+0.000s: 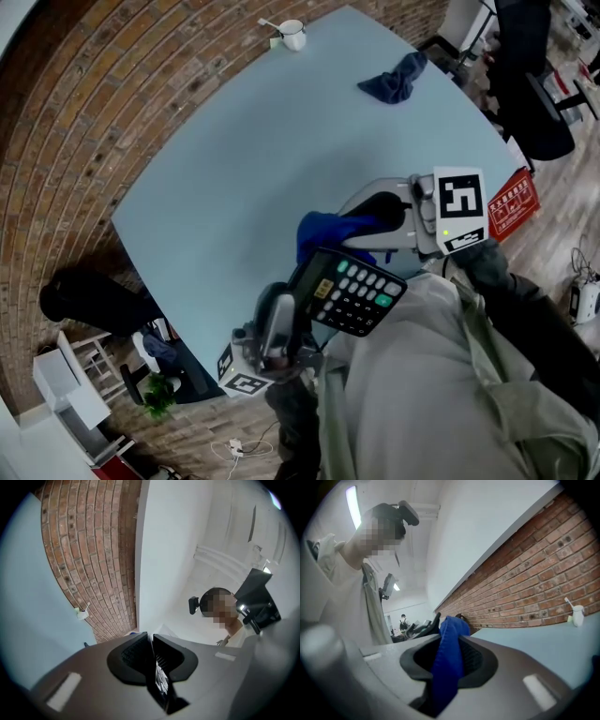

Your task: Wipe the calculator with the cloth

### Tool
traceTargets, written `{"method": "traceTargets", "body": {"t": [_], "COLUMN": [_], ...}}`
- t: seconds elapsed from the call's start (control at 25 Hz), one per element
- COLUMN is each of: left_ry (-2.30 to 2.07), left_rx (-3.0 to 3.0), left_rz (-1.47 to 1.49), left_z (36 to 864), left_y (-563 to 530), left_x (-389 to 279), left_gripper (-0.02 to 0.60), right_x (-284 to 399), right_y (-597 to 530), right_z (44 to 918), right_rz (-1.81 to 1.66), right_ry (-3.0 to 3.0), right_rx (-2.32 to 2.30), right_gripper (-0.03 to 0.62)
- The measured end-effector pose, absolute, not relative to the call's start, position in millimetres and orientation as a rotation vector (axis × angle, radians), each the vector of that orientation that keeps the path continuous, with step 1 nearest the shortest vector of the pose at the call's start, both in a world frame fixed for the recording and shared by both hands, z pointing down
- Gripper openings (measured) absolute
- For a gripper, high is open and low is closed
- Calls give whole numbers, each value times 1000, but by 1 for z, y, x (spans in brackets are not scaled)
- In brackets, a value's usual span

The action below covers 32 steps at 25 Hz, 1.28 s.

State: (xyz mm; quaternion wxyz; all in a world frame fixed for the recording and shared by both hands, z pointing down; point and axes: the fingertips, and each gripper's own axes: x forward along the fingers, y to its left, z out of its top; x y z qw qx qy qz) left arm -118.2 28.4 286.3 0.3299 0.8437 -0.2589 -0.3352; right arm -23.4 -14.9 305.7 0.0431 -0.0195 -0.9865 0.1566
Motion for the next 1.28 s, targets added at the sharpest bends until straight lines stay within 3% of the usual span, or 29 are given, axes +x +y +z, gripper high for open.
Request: {"method": "traceTargets", "body": {"t": [0.32,0.52,0.68,1.08,1.28], "left_ry": [-771,-858,-920,-1004,-1135], "left_rx": [2399,2437,2492,2299,2260], "left_rz": [-585,-386,-243,-565,-546], "left_z": [284,298,303,302,310], "left_y": [23,13,12,5,-4], "left_x": [-100,-90,-83,-126,-131], "left_gripper": [38,38,38,38,38], "right_x": [11,-19,-44,-22,-48], "right_y": [-12,-1,29,-11,31], "right_z": [269,287,297,317,321], "right_rz": [342,-300,-562,-362,-385], "right_ry": [-3128,-2760,-2564,-2596,-2556], "right_rx": [12,31,-106,192,113], "right_gripper": [94,95,95,94,94]}}
